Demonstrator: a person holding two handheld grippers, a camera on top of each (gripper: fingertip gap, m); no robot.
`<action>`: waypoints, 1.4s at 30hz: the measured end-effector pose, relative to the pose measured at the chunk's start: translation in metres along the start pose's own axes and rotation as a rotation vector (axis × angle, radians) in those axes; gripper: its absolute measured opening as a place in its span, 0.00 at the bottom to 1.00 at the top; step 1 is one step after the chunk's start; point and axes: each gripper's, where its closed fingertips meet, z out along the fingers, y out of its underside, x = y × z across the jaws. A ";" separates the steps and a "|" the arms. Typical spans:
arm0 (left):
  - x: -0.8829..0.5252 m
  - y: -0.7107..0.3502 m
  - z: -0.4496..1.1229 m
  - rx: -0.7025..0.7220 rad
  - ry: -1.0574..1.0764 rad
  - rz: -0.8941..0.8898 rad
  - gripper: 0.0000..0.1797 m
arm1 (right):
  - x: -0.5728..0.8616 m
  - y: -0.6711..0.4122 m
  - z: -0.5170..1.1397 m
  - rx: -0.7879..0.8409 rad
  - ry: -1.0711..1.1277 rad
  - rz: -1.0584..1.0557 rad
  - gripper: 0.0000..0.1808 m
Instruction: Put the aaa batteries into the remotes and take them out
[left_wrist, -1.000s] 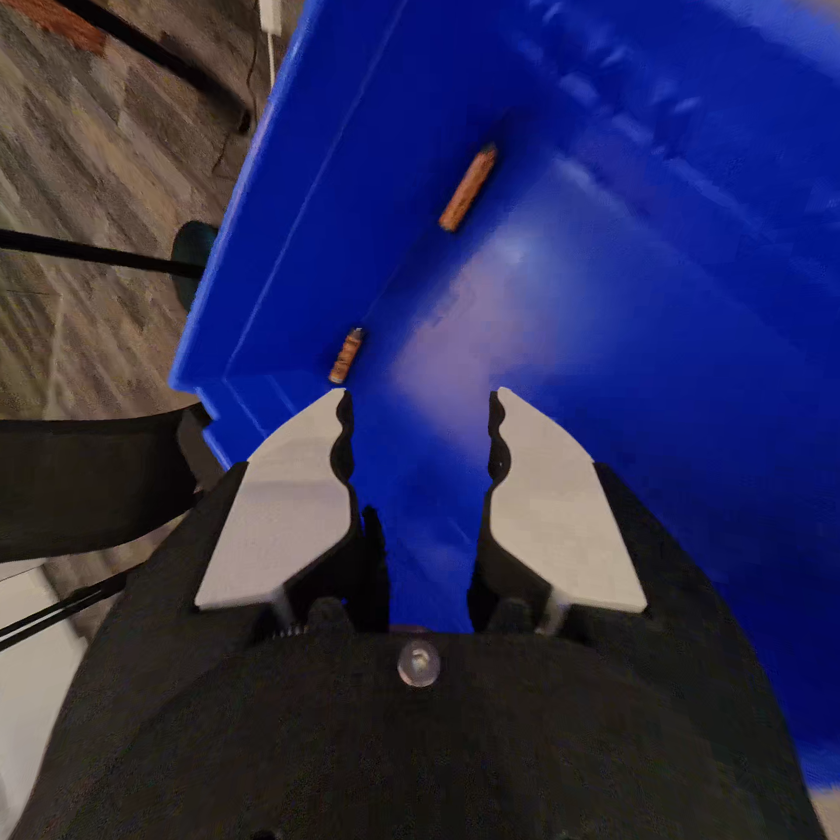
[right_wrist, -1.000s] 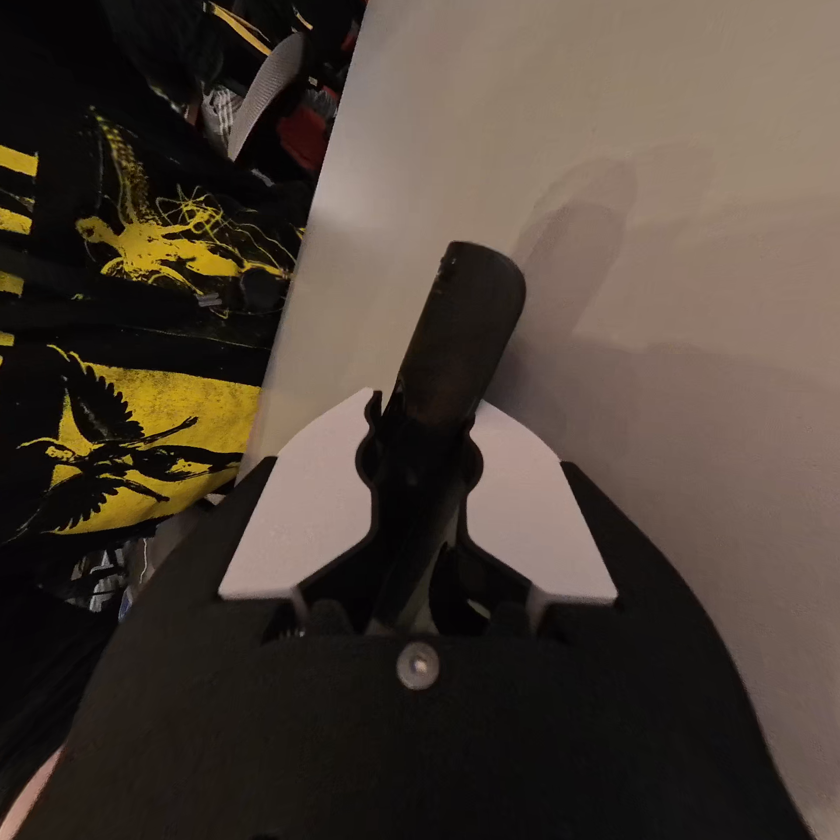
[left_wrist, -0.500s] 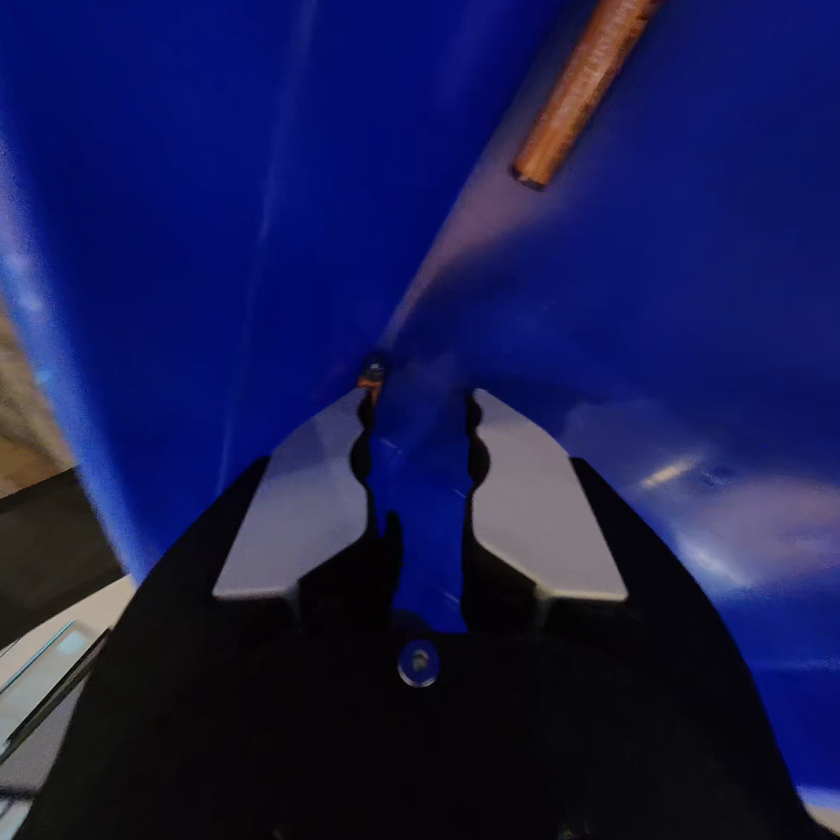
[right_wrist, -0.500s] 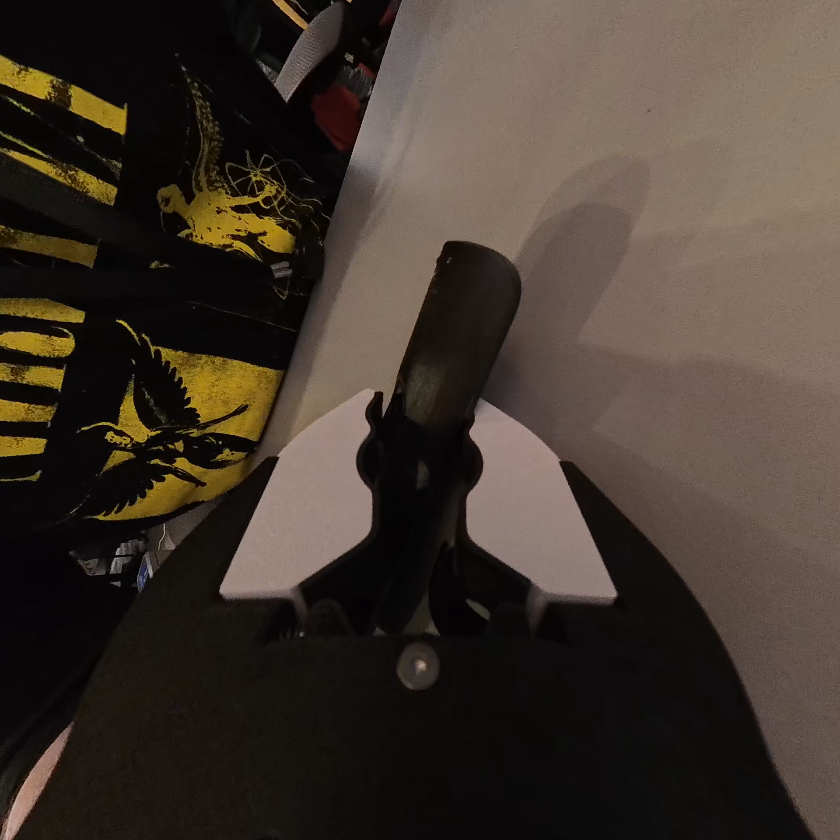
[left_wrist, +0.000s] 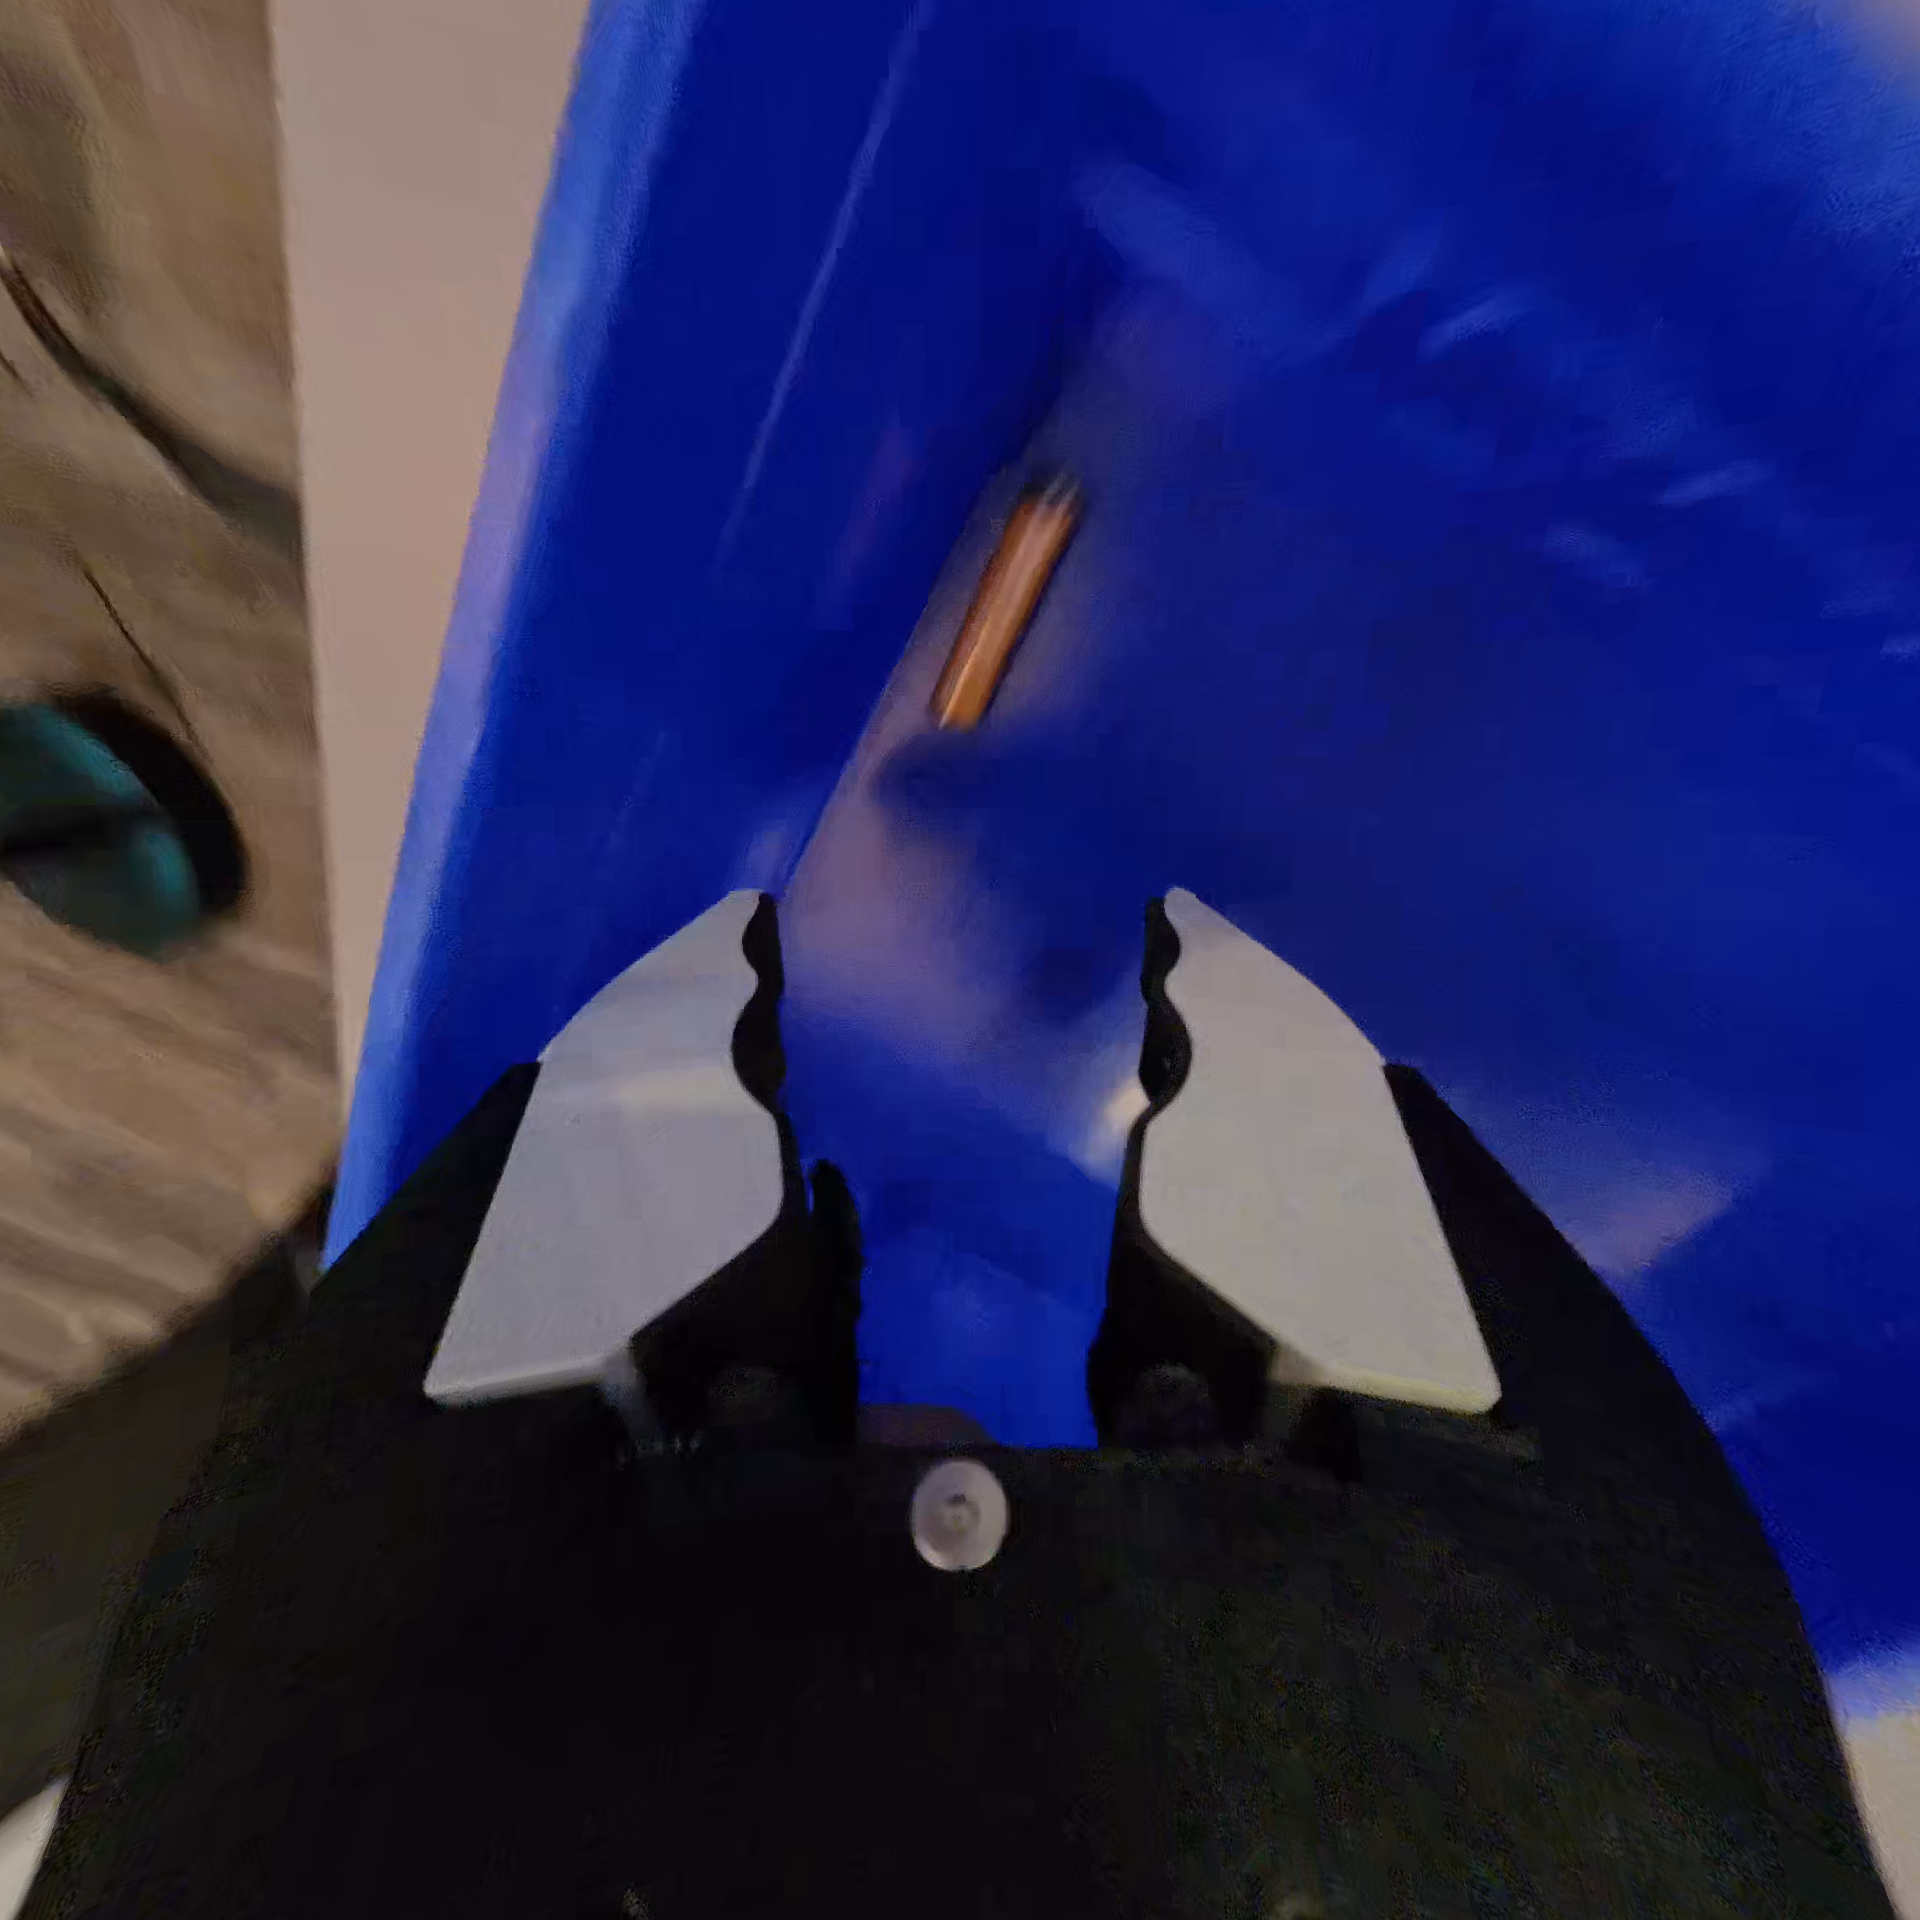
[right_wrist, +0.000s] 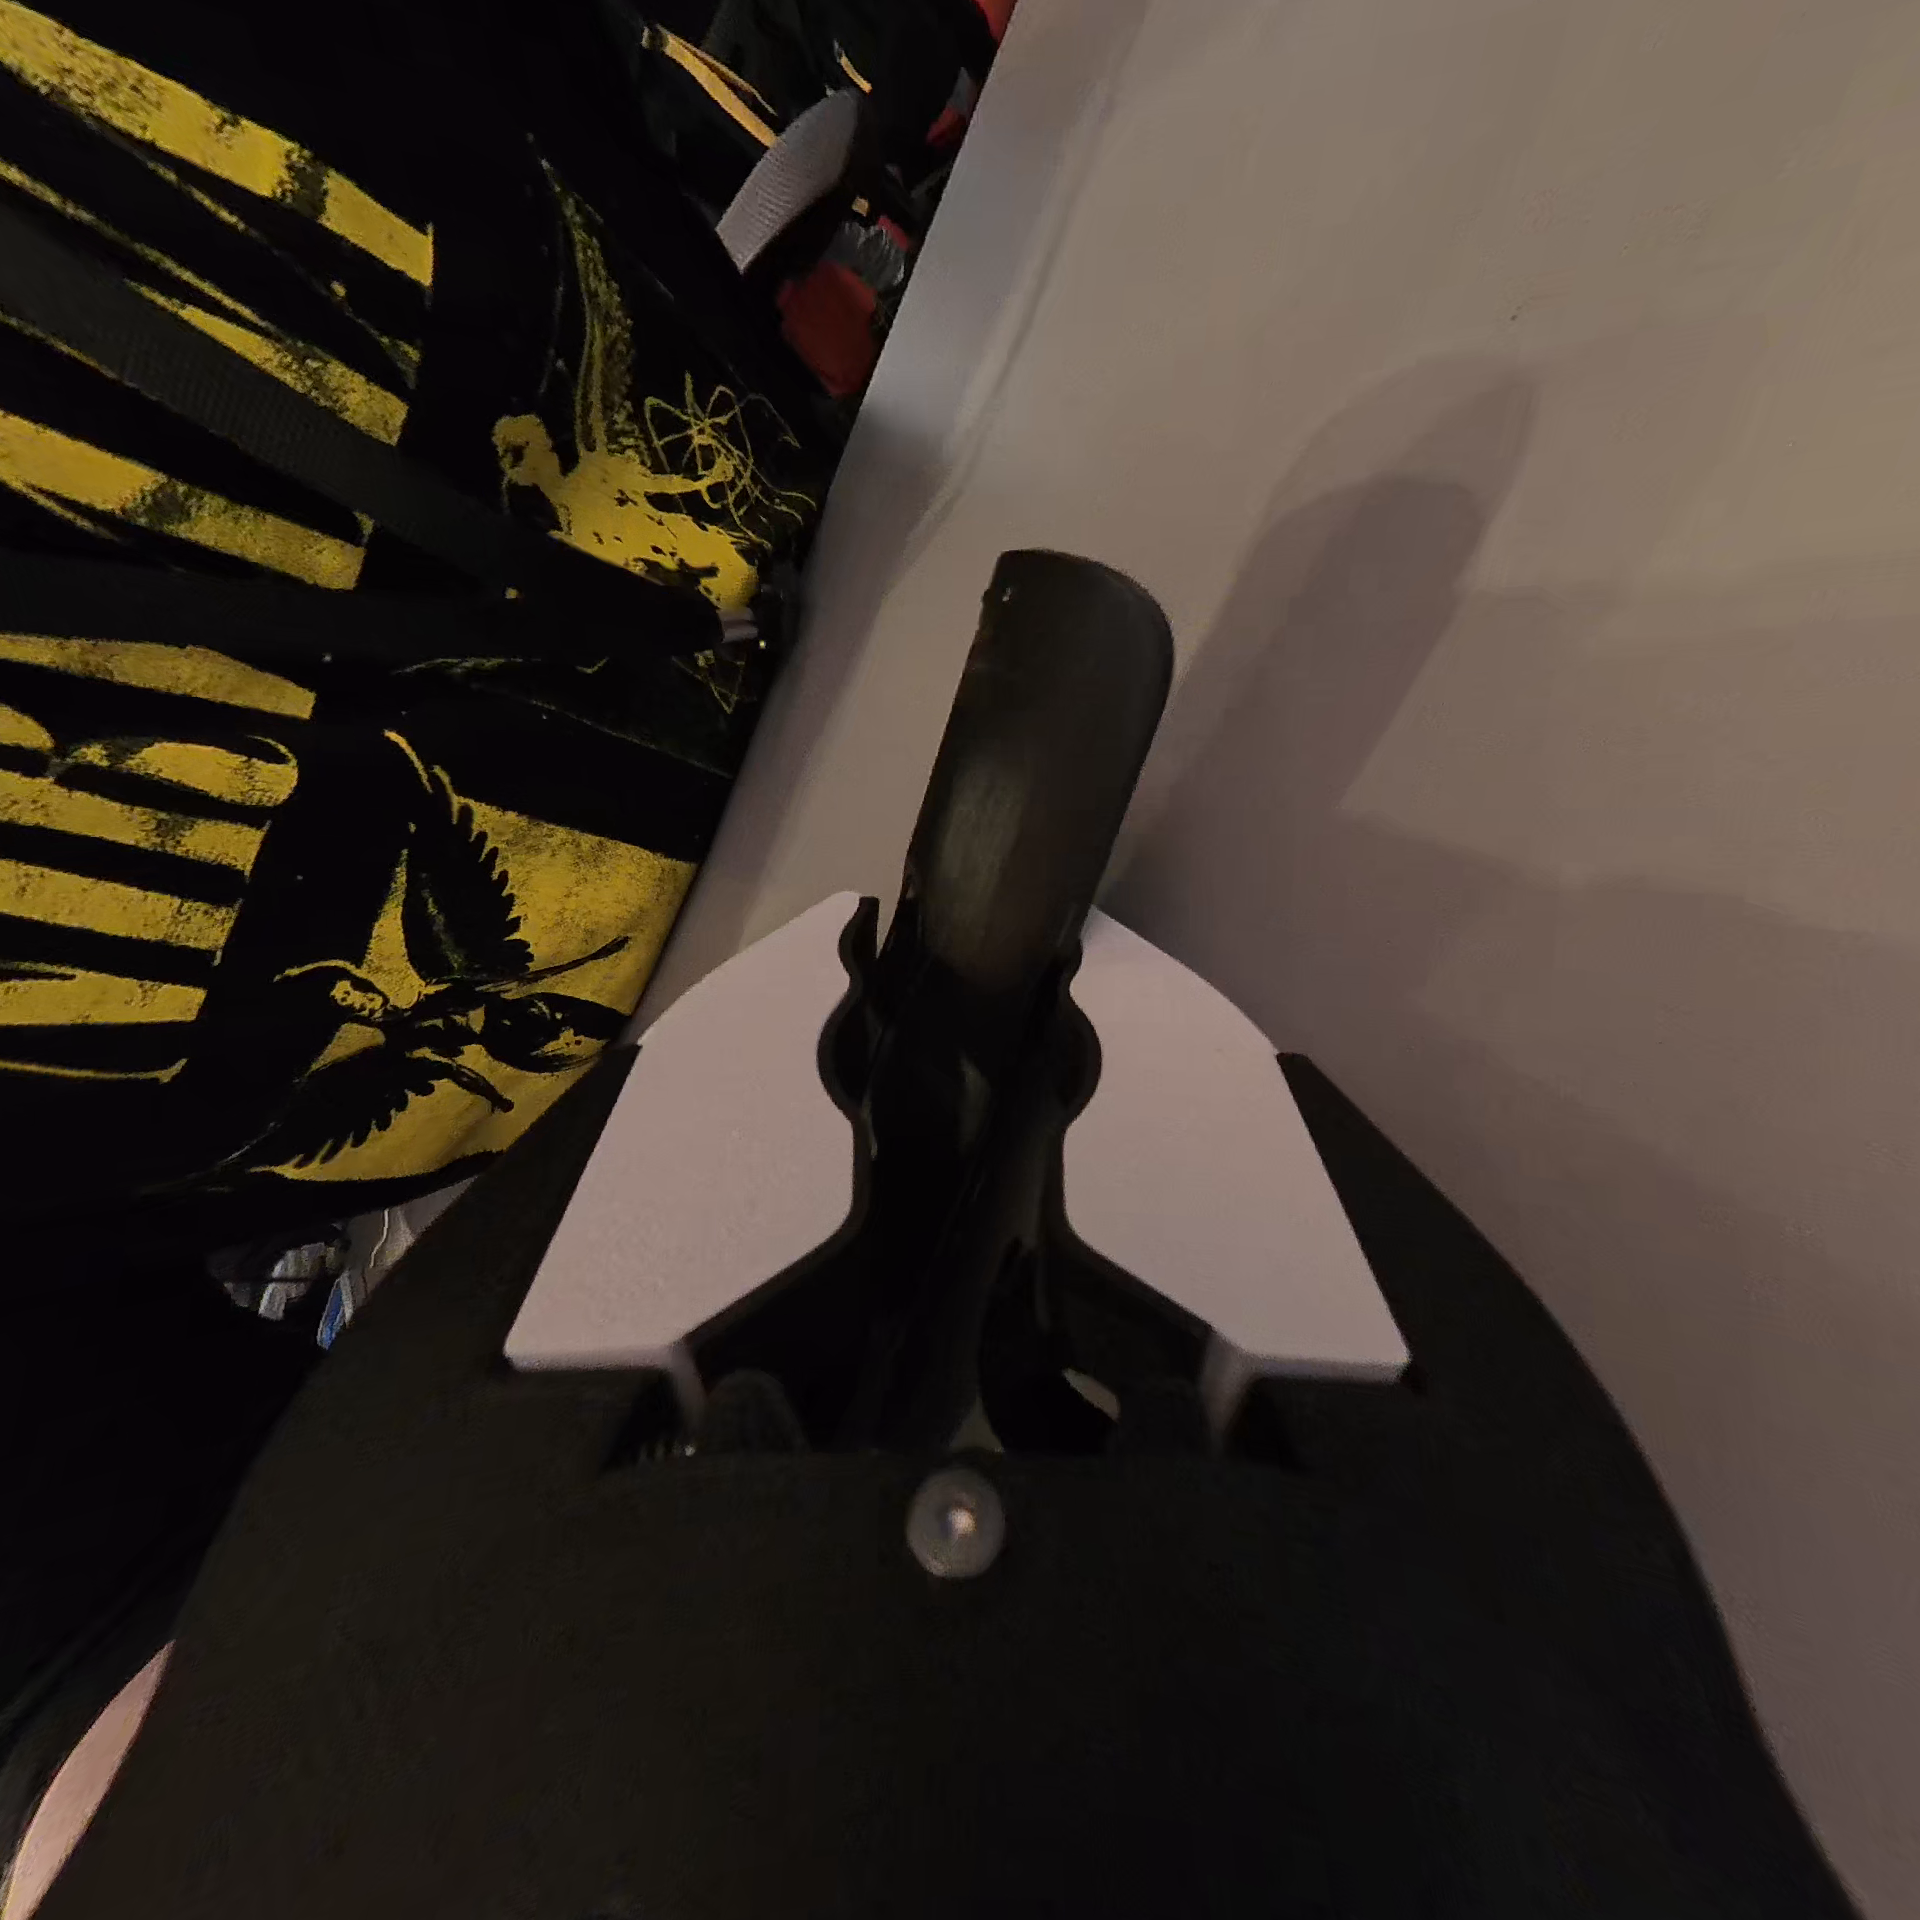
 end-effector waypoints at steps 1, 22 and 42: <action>0.004 -0.011 -0.003 0.069 -0.027 0.072 0.36 | -0.001 0.000 0.000 0.003 -0.005 -0.002 0.17; 0.025 -0.051 0.024 0.397 0.176 -0.010 0.07 | -0.003 -0.004 -0.005 0.041 -0.033 -0.002 0.16; 0.241 -0.069 -0.158 0.680 0.008 -0.012 0.06 | -0.002 -0.002 -0.004 0.028 -0.025 -0.003 0.16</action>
